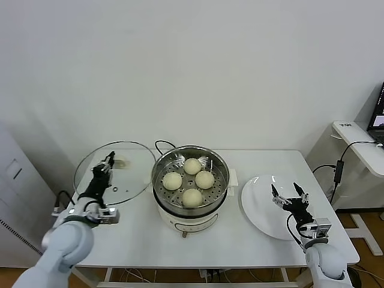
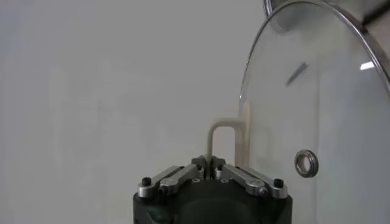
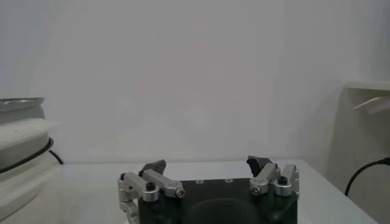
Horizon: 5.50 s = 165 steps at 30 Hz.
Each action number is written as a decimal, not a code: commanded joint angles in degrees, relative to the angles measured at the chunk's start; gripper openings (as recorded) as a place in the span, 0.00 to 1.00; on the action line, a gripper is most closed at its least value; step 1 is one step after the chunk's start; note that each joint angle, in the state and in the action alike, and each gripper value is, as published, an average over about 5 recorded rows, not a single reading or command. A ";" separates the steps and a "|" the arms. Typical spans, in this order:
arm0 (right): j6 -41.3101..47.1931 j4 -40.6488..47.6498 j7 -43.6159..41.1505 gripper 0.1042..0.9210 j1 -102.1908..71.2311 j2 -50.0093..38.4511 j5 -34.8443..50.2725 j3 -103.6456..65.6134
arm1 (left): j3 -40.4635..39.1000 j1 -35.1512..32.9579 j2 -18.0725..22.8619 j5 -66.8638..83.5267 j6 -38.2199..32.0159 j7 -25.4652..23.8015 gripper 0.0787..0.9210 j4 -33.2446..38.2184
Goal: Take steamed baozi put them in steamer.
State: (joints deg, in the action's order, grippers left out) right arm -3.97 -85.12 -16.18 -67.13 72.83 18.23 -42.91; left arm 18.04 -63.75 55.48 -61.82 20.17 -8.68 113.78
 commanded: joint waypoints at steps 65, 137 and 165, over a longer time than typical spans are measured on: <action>-0.91 1.83 -0.84 0.88 -0.59 0.40 -0.95 -0.56 | -28.63 15.66 24.20 -19.77 14.32 -4.36 0.04 -14.61; 3.78 -2.84 2.74 0.88 -1.43 -0.25 -1.18 -3.01 | 12.38 -0.64 10.04 82.52 -6.64 6.09 0.88 -20.18; 4.01 -1.58 3.58 0.88 -1.00 0.67 -3.62 -2.23 | 12.89 -2.79 12.61 81.88 -5.19 7.23 0.88 -16.55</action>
State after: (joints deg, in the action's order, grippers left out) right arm 0.38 -86.98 -12.51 -68.17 73.38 15.13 -45.25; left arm 30.62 -66.29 67.78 20.03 14.63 -1.56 96.70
